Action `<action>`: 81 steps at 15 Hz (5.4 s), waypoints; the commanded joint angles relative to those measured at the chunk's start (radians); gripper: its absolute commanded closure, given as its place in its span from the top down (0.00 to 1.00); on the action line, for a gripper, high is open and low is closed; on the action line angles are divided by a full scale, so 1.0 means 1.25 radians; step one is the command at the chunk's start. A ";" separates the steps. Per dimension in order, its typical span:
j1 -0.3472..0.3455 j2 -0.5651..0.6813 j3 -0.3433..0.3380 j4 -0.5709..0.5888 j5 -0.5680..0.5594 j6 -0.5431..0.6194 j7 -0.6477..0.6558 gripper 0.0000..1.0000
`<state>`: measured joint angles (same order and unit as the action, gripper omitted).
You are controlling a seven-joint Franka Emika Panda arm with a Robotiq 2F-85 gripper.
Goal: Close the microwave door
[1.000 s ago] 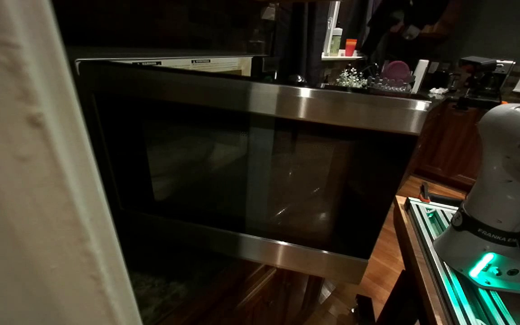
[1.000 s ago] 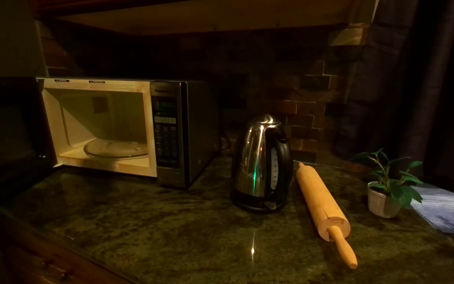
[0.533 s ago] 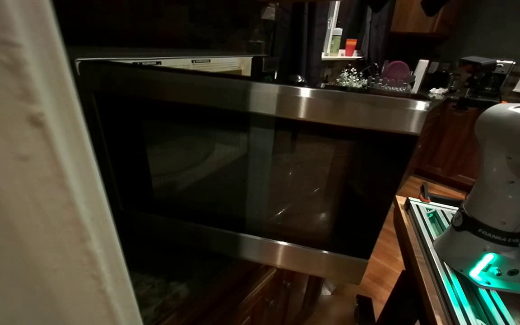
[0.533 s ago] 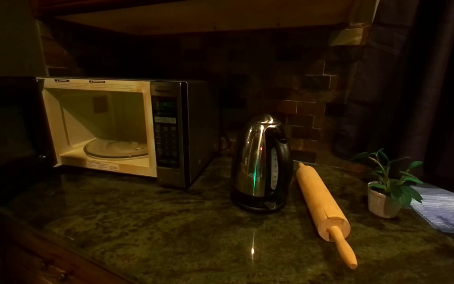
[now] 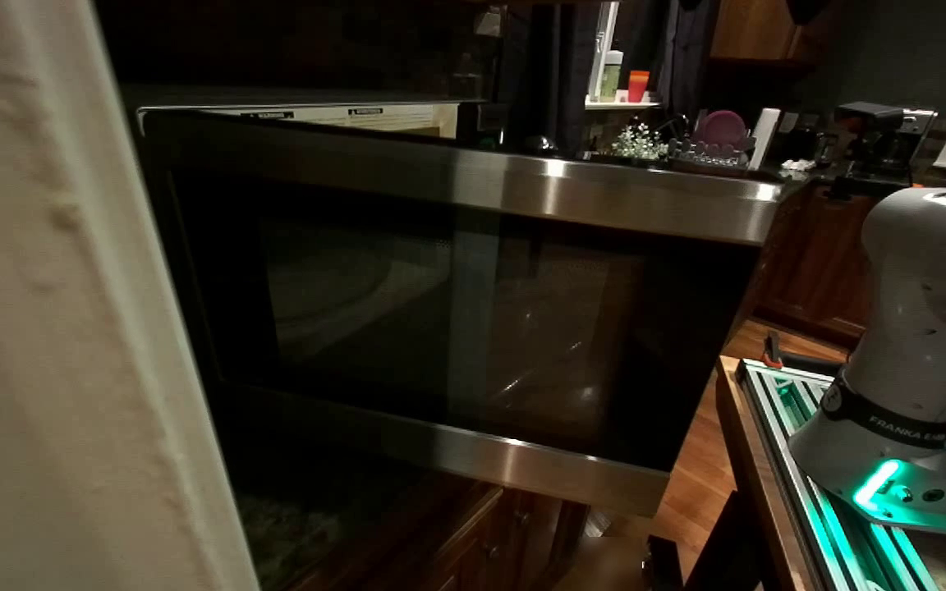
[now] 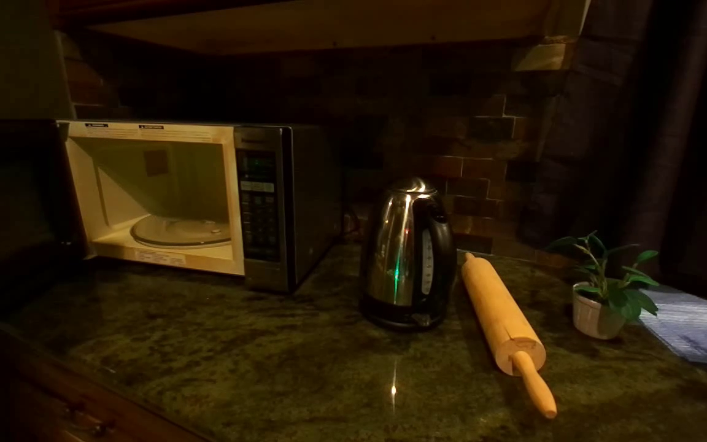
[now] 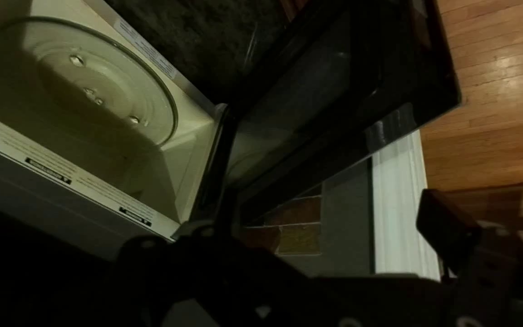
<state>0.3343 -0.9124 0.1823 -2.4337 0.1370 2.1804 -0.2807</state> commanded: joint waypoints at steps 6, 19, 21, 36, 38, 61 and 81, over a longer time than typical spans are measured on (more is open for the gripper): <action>0.166 0.101 -0.030 0.016 0.010 0.085 -0.199 1.00; 0.256 0.190 -0.128 -0.040 0.028 0.166 -0.440 1.00; 0.260 0.191 -0.139 -0.048 0.032 0.164 -0.470 1.00; 0.113 0.174 -0.065 -0.037 -0.097 0.158 -0.448 1.00; 0.083 0.164 -0.058 -0.042 -0.121 0.159 -0.428 1.00; -0.094 0.013 -0.061 -0.118 -0.189 0.095 0.003 1.00; -0.319 0.190 -0.058 -0.256 -0.184 0.619 0.239 0.01</action>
<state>-0.0680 -0.6740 0.1135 -2.7550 -0.0897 2.9572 0.0174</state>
